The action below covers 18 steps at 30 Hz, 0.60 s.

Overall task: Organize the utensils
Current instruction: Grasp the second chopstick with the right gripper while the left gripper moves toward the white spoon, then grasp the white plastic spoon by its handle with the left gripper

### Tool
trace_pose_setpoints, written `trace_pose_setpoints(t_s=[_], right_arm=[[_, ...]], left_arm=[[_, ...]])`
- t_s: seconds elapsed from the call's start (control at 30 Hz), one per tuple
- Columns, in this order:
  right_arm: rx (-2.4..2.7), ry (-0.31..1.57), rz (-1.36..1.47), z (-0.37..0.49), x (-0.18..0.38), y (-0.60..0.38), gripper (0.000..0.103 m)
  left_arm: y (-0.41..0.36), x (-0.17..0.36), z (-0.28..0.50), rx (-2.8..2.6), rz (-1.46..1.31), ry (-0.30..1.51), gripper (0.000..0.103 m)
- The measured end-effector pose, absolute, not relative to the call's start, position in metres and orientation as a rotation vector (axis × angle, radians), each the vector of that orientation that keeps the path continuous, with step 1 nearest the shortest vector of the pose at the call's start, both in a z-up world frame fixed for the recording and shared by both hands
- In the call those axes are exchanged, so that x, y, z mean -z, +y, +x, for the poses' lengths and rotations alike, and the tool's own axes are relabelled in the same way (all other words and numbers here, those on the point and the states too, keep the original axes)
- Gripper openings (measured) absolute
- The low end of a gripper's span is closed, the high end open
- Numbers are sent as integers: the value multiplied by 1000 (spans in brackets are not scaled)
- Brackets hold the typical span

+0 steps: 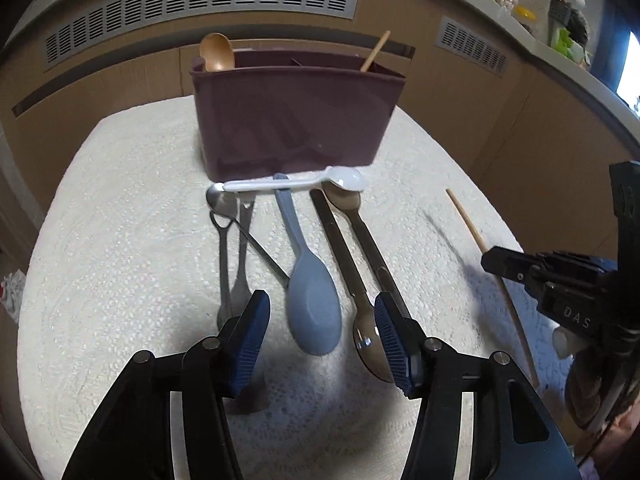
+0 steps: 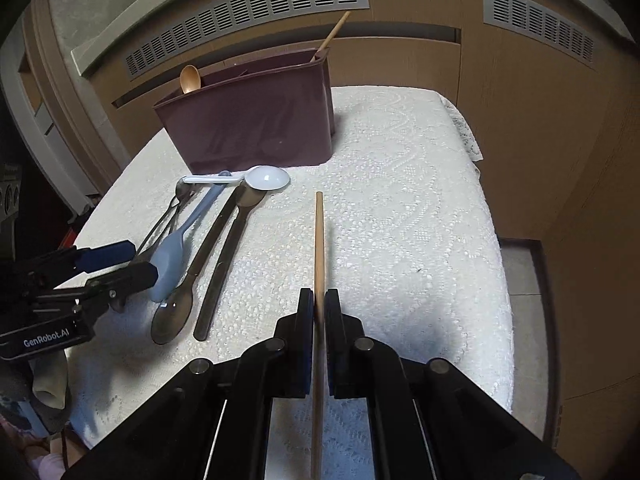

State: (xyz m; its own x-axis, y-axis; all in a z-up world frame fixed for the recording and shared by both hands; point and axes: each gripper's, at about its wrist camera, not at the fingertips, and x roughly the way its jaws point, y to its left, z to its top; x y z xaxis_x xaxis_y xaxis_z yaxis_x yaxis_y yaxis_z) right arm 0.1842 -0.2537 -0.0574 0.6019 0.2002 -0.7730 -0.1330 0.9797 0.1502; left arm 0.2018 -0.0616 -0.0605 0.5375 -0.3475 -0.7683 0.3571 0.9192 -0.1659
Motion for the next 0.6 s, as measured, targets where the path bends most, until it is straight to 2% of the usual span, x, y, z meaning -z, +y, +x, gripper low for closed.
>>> trace_pose_setpoints(t_s=[0.23,0.6], right_arm=[[-214,927,105,183,65,-257,5],[-222,943,107,184,68,-254,5]], left_arm=[[-52,46,205,436,19,848,55],[-57,49,306,480,69,891,55]])
